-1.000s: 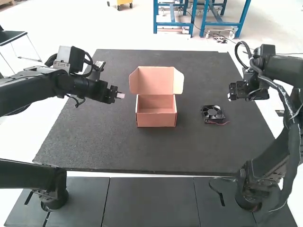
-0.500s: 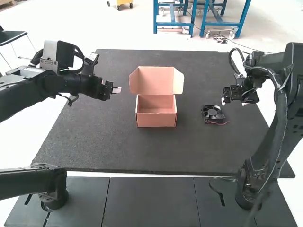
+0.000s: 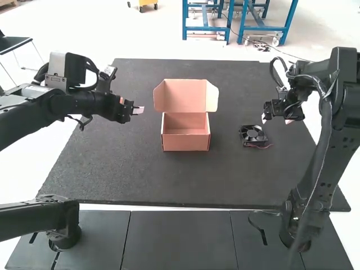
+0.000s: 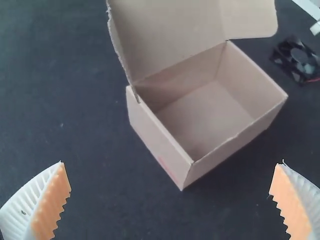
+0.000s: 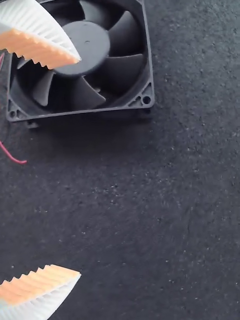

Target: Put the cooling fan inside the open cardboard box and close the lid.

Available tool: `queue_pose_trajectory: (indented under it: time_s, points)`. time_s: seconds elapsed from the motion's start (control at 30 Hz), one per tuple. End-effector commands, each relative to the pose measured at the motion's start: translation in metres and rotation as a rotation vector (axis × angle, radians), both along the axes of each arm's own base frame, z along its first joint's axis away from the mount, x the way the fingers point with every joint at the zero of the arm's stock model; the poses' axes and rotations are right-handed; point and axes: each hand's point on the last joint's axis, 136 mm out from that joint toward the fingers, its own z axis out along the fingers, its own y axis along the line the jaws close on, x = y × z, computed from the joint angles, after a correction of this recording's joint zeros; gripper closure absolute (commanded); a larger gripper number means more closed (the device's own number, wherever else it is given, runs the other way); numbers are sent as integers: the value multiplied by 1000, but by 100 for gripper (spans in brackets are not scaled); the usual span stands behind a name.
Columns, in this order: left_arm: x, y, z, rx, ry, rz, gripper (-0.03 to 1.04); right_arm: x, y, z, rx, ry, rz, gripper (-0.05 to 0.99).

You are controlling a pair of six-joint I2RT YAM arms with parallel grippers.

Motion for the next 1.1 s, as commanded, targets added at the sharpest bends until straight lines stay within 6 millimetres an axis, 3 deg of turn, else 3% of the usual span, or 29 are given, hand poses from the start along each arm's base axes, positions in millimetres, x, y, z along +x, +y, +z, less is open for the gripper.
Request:
queue_pose_trajectory:
  time_s: [0.0, 0.33, 1.07]
  points:
    - [-5, -4, 6, 2, -24, -36, 7, 7, -2, 4, 15, -10, -18, 3]
    - [-20, -10, -8, 64, 22, -104, 7, 2, -3, -7, 7, 48, -19, 3]
    - [-16, -12, 3, 54, -9, -100, 7, 4, -7, -45, -21, 167, -18, 3]
